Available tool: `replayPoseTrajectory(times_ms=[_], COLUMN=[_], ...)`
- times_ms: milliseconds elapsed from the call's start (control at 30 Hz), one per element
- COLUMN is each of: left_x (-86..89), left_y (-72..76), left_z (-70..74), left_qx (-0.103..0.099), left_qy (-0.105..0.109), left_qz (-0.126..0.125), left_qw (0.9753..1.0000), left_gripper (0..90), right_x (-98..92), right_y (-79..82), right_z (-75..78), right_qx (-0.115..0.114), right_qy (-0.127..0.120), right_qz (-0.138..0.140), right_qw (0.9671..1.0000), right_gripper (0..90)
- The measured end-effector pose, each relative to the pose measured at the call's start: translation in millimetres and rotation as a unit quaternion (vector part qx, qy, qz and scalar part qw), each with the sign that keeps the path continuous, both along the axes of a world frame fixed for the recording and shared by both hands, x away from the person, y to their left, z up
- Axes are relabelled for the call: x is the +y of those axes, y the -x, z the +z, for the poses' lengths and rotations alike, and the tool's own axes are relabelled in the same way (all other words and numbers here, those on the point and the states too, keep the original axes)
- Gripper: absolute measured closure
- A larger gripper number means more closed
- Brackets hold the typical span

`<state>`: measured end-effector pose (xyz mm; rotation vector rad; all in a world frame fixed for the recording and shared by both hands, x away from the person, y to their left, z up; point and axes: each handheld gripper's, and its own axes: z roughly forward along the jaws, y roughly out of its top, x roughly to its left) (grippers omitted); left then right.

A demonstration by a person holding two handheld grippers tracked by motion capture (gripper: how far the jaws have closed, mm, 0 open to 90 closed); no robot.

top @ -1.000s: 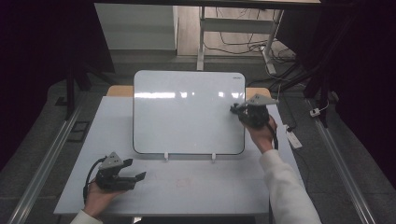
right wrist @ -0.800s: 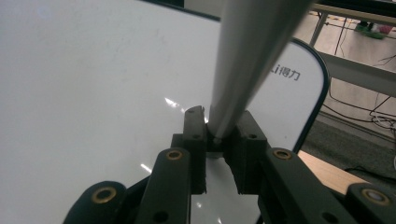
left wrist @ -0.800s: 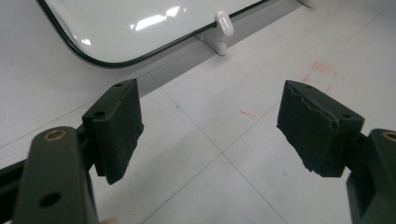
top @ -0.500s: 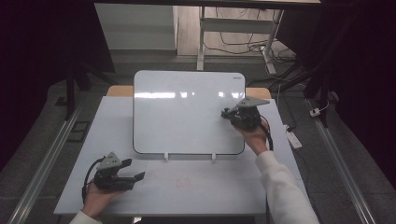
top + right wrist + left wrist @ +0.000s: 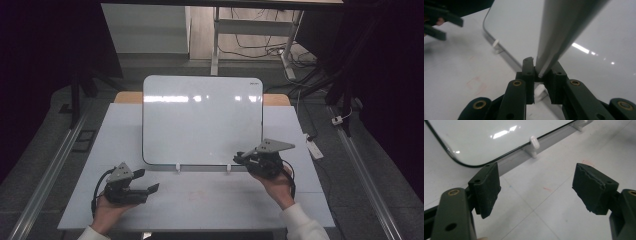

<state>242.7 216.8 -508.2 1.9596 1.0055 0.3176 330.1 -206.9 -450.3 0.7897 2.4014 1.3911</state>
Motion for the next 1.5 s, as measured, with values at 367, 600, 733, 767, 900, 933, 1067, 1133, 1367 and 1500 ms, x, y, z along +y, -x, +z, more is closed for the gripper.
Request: replayPoseTrajectory(times_ms=[367, 600, 733, 767, 900, 933, 1067, 1133, 1367, 1500], left_x=[-35.5, -66.9, -80.8, -84.3, -99.2, -102.5, -112.9, -116.9, -131.1, -141.6], left_y=[-6.6, -10.1, -14.6, -15.9, -20.8, -21.6, -24.3, -25.6, -31.6, -34.9], left_z=[25.9, 49.6, 59.8, 61.7, 64.8, 64.6, 60.6, 58.7, 59.7, 62.5], left_qx=[-0.029, -0.056, -0.066, -0.068, -0.068, -0.067, -0.061, -0.058, -0.053, -0.052], left_qy=[0.019, 0.032, 0.039, 0.041, 0.044, 0.043, 0.038, 0.038, 0.052, 0.059], left_qz=[-0.047, -0.091, -0.108, -0.112, -0.128, -0.131, -0.146, -0.156, -0.193, -0.219], left_qw=[0.9983, 0.9938, 0.9911, 0.9905, 0.9885, 0.9881, 0.9867, 0.9854, 0.9784, 0.9727], left_gripper=[24.0, 24.8, 24.9, 25.2, 25.8, 26.0, 27.9, 30.2, 41.1, 45.4], right_x=[13.8, 34.2, 42.1, 43.8, 49.6, 50.7, 52.5, 53.0, 58.2, 61.7], right_y=[26.5, 38.0, 40.5, 40.2, 38.6, 38.2, 36.0, 35.0, 33.9, 34.1], right_z=[-18.9, -22.4, -22.1, -22.2, -25.0, -26.1, -29.8, -30.6, -33.1, -34.7], right_qx=[0.038, 0.044, 0.044, 0.045, 0.051, 0.053, 0.061, 0.063, 0.07, 0.079], right_qy=[0.005, 0.012, 0.014, 0.014, 0.014, 0.015, 0.015, 0.014, 0.014, 0.012], right_qz=[0.053, 0.09, 0.101, 0.103, 0.11, 0.11, 0.109, 0.109, 0.117, 0.122], right_qw=[0.9979, 0.9949, 0.9938, 0.9936, 0.9926, 0.9924, 0.9921, 0.9919, 0.9905, 0.9893], right_gripper=[77.6, 77.6, 77.6, 77.6, 77.6, 77.6, 77.5, 77.6, 77.6, 77.6])
